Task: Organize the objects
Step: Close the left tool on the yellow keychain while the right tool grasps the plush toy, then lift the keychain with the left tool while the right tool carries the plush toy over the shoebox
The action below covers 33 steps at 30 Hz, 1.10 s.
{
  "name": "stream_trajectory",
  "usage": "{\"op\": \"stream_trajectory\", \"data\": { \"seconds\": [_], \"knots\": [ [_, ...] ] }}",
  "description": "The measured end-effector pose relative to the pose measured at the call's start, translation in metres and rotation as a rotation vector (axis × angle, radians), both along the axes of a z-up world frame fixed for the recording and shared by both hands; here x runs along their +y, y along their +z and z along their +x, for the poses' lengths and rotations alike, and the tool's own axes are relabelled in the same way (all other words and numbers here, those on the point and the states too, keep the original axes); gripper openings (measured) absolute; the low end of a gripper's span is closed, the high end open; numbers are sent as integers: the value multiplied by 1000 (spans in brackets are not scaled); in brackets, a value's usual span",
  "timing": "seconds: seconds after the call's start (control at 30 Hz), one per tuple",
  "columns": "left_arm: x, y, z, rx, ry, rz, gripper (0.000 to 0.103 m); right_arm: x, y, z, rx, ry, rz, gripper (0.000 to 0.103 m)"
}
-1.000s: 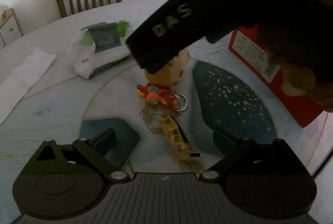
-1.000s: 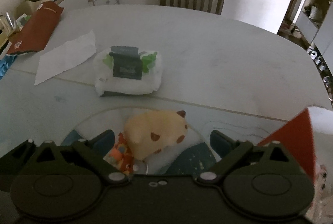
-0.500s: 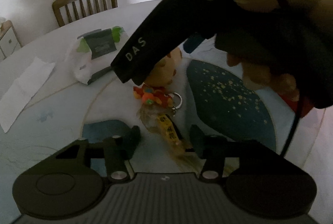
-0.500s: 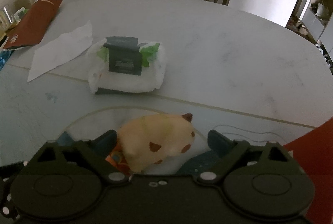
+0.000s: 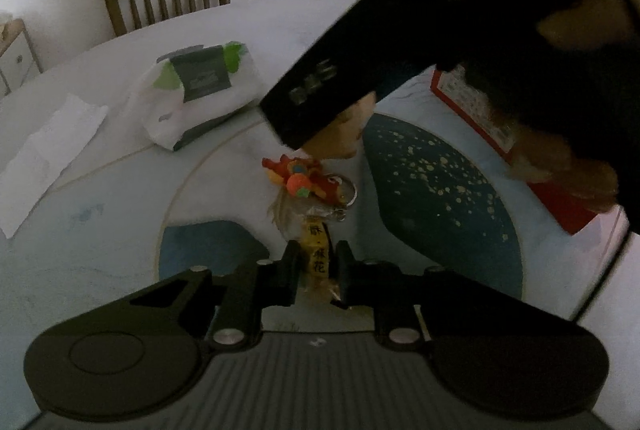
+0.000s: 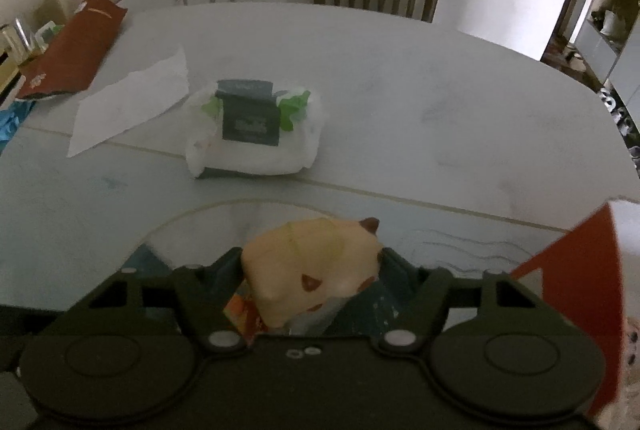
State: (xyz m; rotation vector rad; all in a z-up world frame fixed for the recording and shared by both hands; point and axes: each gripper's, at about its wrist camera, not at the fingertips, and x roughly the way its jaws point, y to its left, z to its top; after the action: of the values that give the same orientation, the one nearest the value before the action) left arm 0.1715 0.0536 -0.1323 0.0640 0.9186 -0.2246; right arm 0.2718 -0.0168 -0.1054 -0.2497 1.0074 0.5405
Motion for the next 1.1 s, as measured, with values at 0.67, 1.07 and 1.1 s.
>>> {"op": "stream_trajectory", "data": {
  "seconds": [0.67,1.07,1.1],
  "knots": [
    [2,43,-35,4,53,-112,17,-73,57,-87,8,-87,62,71],
    [-35,75,-54,-29,40,-115,17,-128,89,-122,-25,-113,131,70],
    [-38,77,-55,-34,39,-114,17,-132,91,-124,-29,-113,132,70]
  ]
}}
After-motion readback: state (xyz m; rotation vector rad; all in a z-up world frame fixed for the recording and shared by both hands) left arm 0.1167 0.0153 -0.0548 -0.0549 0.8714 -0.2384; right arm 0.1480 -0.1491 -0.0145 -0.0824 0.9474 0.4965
